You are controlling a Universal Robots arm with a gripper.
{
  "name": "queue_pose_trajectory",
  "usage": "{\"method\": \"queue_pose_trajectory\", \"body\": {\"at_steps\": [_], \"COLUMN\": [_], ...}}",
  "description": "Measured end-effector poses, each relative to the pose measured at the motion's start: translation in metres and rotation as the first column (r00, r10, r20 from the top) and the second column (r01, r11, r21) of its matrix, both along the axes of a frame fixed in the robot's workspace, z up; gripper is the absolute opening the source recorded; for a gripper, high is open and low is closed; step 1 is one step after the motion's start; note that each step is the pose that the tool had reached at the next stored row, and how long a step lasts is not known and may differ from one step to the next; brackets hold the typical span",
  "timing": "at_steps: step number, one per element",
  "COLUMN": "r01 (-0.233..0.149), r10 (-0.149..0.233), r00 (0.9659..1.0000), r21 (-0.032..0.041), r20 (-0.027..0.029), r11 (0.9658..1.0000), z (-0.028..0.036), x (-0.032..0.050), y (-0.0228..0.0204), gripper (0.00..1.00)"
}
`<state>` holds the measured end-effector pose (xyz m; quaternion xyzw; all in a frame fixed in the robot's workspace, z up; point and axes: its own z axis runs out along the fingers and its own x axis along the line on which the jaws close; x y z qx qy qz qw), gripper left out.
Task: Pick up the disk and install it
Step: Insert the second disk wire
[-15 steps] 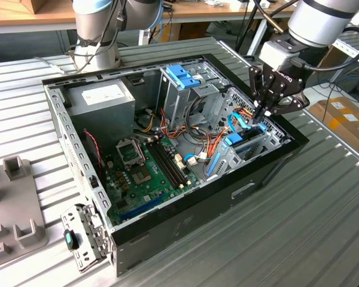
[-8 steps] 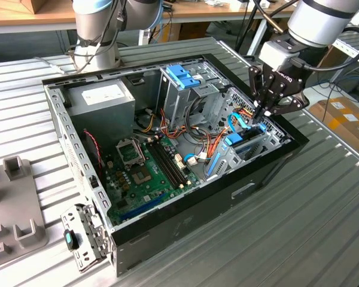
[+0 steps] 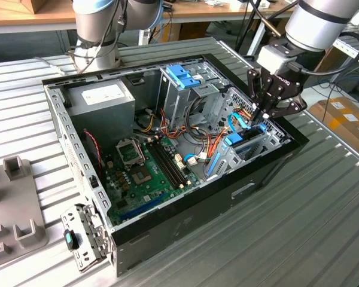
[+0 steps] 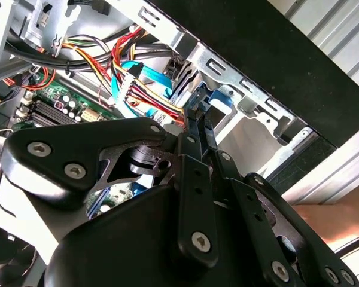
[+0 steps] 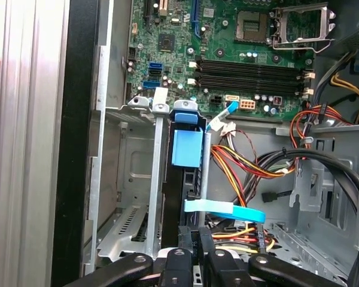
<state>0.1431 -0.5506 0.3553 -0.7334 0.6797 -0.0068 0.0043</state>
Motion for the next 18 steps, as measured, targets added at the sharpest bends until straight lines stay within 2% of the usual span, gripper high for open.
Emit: {"method": "queue_pose_trajectory", "body": {"at_steps": [9,18], "r01": [0.0,0.0], "r10": [0.0,0.0], "r00": [1.0,1.0], "r21": [-0.0004,-0.0035], "r20": [0.0,0.0], "r11": [1.0,1.0], "z": [-0.0012,-0.0062], "x": [-0.0032,-0.0042], "y": [0.0,0.0], "gripper": [0.16,0.16]}}
